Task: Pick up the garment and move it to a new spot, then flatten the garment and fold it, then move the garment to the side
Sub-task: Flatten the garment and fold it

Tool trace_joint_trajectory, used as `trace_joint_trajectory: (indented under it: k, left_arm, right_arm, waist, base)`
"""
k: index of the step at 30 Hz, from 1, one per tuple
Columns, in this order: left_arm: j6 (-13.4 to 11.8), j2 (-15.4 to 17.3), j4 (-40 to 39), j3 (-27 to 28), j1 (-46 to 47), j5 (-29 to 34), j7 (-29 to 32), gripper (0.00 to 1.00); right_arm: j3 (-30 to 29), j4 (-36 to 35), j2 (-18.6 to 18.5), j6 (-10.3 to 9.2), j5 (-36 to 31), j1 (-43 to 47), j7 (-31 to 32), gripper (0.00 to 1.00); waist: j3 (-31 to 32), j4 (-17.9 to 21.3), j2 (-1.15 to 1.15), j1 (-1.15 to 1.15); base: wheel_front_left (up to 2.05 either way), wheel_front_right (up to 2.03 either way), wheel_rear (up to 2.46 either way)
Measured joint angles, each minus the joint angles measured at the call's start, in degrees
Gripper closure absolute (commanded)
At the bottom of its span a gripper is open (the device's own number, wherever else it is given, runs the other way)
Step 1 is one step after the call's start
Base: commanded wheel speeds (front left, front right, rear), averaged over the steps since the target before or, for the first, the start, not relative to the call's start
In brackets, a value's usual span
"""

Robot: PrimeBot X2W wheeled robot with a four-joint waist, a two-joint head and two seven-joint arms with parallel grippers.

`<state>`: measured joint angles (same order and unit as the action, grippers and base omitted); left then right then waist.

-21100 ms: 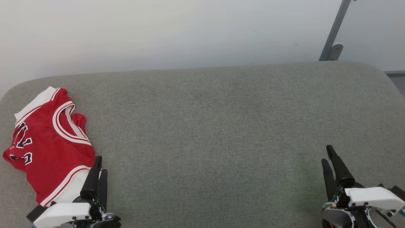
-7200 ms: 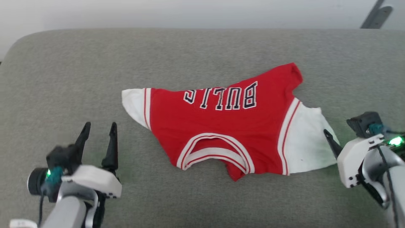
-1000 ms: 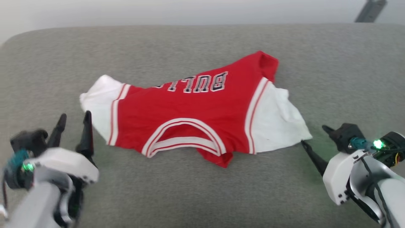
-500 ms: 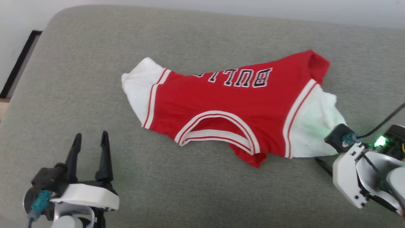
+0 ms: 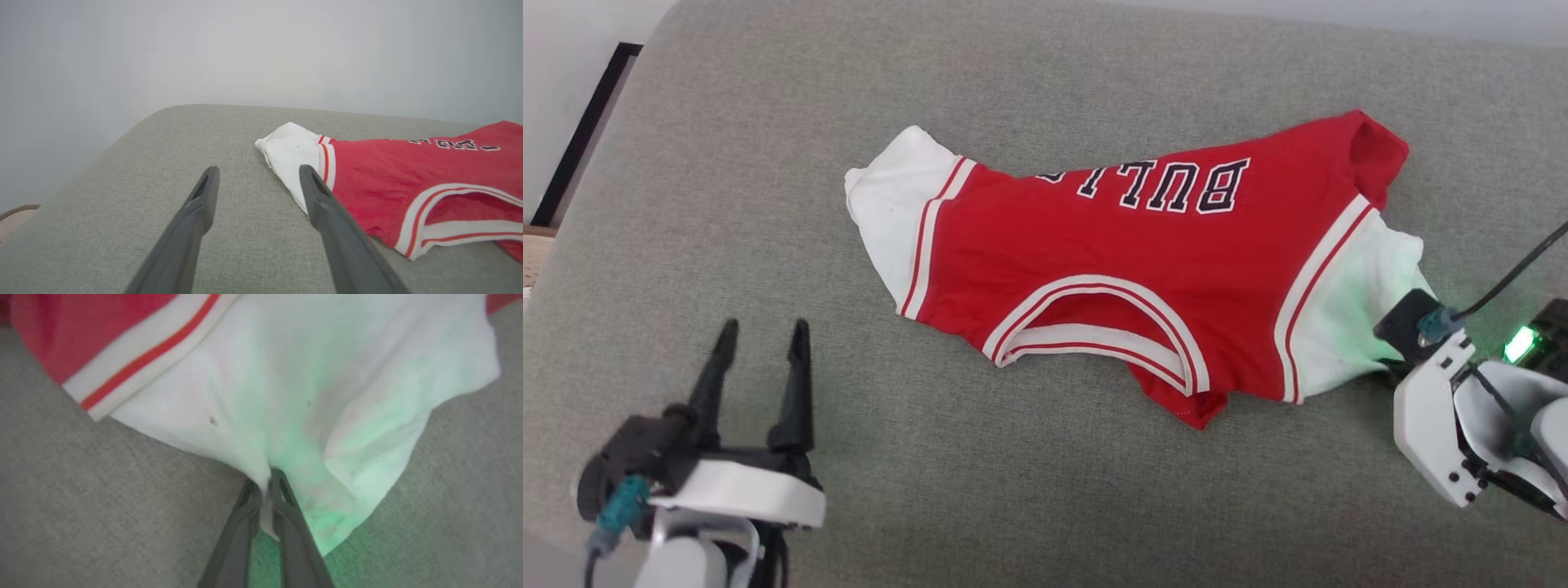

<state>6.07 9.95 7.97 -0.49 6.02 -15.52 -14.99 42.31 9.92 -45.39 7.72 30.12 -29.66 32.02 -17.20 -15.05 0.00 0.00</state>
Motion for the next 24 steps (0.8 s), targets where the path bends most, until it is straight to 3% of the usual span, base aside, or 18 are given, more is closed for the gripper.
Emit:
trace_joint_trajectory:
  k: [4,6,10,12,15,18,24]
  left_arm:
    - [1.0,4.4,1.3,-1.9,4.1,0.0,0.1,0.00]
    - [1.2,7.6,2.1,-4.4,7.9,-1.7,3.1,0.00]
    - [1.3,16.1,3.6,-15.3,16.8,-13.8,18.7,0.00]
    - [1.3,18.6,4.7,-18.2,21.0,-24.1,28.0,0.00]
    - [1.3,22.9,7.7,-21.2,26.9,-34.8,41.6,0.00]
    - [1.3,24.5,12.6,-21.9,31.1,-41.4,51.0,0.00]
    - [1.3,24.7,21.1,-23.6,35.9,-45.6,58.9,0.00]
  right_arm:
    - [-0.4,0.4,1.0,-0.04,-0.2,-0.6,0.0,1.00]
    - [-0.6,0.3,1.4,-0.04,-0.4,-1.0,0.0,1.00]
    - [-0.6,-0.2,2.2,-0.02,-0.5,-2.0,0.5,1.00]
    - [-0.6,-0.6,2.4,0.02,-0.8,-2.7,0.9,1.00]
    - [-0.5,-1.3,2.8,0.03,-0.9,-3.8,1.4,1.00]
    - [-0.5,-2.0,3.1,0.04,-1.4,-4.7,1.8,1.00]
    - [-0.7,-3.2,3.7,0.10,-2.1,-5.7,2.0,1.00]
  waist:
    - [-0.3,0.9,0.00,0.00]
    - [-0.7,1.4,0.00,0.00]
    - [-1.8,2.3,0.00,0.00]
    - [-2.5,2.7,0.00,0.00]
    - [-3.8,3.4,0.00,0.00]
    - [-5.0,4.1,0.00,0.00]
    - [-6.9,5.3,0.00,0.00]
  base:
    - [0.00,0.00,0.00]
    - [0.00,0.00,0.00]
    - [0.00,0.00,0.00]
    - [0.00,0.00,0.00]
    - [0.00,0.00,0.00]
    - [0.00,0.00,0.00]
    - [0.00,0.00,0.00]
